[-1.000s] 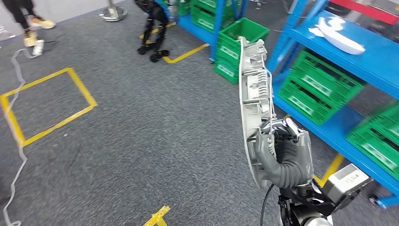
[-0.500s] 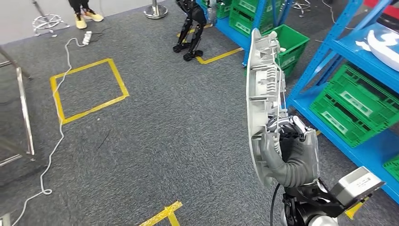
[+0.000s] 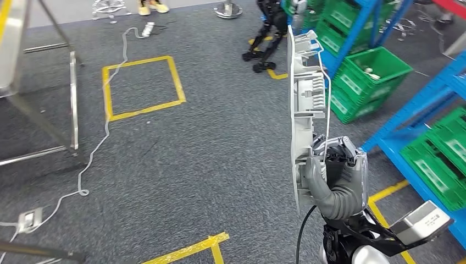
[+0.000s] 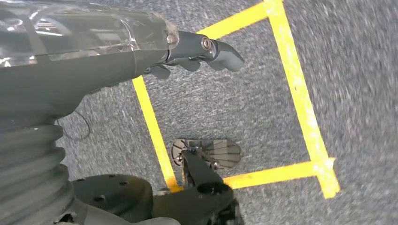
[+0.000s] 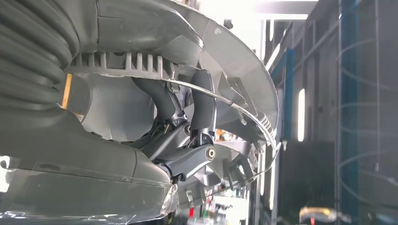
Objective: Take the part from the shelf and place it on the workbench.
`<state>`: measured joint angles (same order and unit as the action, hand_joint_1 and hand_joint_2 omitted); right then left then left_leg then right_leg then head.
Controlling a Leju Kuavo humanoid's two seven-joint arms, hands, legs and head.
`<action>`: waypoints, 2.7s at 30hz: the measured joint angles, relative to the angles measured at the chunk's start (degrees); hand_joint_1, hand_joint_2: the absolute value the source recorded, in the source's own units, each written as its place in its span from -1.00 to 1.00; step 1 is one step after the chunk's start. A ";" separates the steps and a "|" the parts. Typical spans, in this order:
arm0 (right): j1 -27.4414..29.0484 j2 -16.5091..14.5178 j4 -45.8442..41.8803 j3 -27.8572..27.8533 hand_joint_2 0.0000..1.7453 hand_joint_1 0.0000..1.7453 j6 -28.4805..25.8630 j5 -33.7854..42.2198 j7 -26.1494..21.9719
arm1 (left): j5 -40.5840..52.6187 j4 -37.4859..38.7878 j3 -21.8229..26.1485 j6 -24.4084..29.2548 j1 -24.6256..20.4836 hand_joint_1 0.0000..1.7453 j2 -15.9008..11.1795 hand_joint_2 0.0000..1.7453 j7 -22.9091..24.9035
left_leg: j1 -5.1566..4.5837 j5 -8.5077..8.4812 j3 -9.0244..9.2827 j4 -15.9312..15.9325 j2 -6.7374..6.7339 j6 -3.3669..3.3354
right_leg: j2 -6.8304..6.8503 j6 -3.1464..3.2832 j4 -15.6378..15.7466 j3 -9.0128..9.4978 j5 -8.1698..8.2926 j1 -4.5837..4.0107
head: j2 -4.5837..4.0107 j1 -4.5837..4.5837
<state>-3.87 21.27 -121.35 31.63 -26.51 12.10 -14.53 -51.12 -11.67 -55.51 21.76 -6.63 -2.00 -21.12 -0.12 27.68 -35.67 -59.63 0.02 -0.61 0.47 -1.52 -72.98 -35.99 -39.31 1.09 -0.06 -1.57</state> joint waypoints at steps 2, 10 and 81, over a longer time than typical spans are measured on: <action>0.05 -0.21 0.44 0.00 1.00 1.00 0.04 0.03 -0.38 | -0.37 0.00 0.12 0.11 0.05 -1.00 -0.27 1.00 -0.11 | -0.43 -0.16 -0.02 -0.01 1.77 -0.25 | -0.29 0.81 -0.68 -0.61 1.33 -0.39 | -0.01 -0.46; 0.28 -0.93 0.89 -0.37 1.00 1.00 -0.47 -0.53 -1.17 | -0.76 0.00 0.38 1.26 0.09 -1.00 -1.29 1.00 1.09 | -0.27 -1.18 -1.03 -0.08 6.00 1.01 | -3.34 3.34 15.49 5.89 9.34 -1.44 | 0.00 -0.86; 0.04 -3.11 1.49 -1.44 1.00 1.00 2.05 -2.52 1.18 | -0.74 -0.04 0.69 3.35 0.33 -1.00 -1.07 1.00 1.22 | 1.15 1.69 -2.75 -7.07 -1.27 3.62 | 3.26 2.59 16.17 5.86 9.76 -0.96 | 0.01 1.76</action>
<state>-3.83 18.16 -119.86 30.18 -24.46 9.58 -13.36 -51.86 -11.72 -54.82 25.11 -6.29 -3.07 -19.90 1.04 29.37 -38.42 -66.70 -1.25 3.01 3.73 1.07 -56.82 -30.13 -29.55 0.13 -0.05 0.19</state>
